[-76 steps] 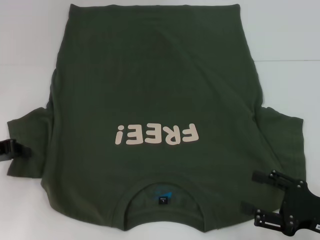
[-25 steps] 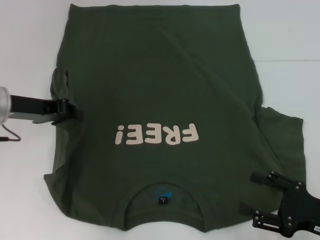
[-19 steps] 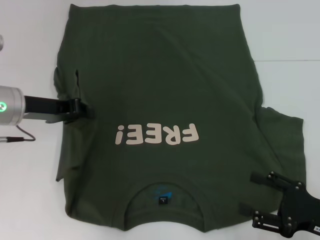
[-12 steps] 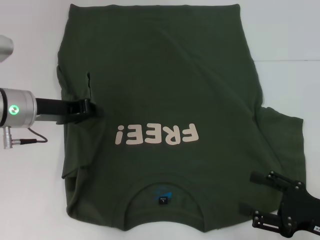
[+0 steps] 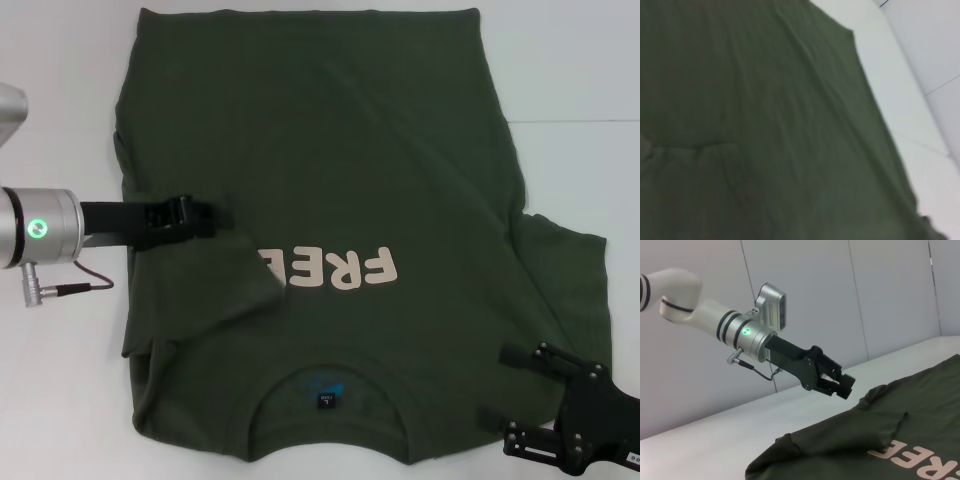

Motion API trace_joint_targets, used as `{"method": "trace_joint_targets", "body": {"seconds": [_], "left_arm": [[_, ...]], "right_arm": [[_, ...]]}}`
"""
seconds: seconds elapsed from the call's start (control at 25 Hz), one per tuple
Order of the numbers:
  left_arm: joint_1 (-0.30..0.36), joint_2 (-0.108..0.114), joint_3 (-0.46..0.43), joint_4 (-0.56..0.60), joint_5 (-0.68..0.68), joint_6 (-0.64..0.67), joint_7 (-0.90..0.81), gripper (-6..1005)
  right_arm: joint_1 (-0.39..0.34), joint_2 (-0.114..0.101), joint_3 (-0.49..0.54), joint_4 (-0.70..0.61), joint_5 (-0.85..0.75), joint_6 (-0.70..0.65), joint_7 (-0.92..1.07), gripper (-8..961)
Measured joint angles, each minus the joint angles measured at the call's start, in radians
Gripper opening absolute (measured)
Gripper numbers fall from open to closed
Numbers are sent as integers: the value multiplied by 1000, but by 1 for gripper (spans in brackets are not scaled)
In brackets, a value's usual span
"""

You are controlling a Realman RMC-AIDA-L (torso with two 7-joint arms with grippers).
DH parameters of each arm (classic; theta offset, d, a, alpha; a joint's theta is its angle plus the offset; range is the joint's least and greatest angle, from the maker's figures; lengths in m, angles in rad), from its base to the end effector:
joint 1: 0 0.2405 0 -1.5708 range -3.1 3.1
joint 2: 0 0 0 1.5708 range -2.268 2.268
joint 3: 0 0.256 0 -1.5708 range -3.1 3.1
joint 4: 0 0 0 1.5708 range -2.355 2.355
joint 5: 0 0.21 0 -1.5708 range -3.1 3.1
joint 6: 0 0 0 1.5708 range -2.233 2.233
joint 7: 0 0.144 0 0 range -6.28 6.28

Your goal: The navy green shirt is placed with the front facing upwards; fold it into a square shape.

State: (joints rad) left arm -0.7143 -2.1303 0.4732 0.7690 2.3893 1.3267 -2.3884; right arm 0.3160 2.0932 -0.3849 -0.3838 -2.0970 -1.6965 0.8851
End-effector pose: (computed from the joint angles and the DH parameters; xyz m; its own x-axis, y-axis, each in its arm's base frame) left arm -0.2545 0.3916 0.0098 0.1761 0.8490 0.4982 0.9792 -0.2030 -0.0001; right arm 0.3238 0.2284 -0.0254 0.7114 -0.2464 -0.6582 -0.4875 -0.8476 -0.2096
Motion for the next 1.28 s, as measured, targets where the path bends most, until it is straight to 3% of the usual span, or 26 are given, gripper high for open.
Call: {"method": "trace_joint_targets", "body": {"seconds": [0.08,0.44,0.68,0.76,0.92,1.28], "left_arm": [[11,12,-2,-32,-63,3,24,208],[123,55,-27,-54,-313,154,256,554],[249,47,-213,-58,-516,367,516,752],[279,50,-249,-54,-513,407,531,811],[311,63,-252,-39,-435,484,572,812],[377,46,-258,15,-290,574,714,818]], "right_arm": [[0,0,0,0,0,0,0,878],[4,-1,12,0,1,-17,9,878],[38,-5,104,-10,4,-112,141,877],[59,-10,138,-31,4,-146,250,877],[121,-25,159,-95,2,-166,532,877],[237,-67,1,-424,-13,-144,1185,876]]}}
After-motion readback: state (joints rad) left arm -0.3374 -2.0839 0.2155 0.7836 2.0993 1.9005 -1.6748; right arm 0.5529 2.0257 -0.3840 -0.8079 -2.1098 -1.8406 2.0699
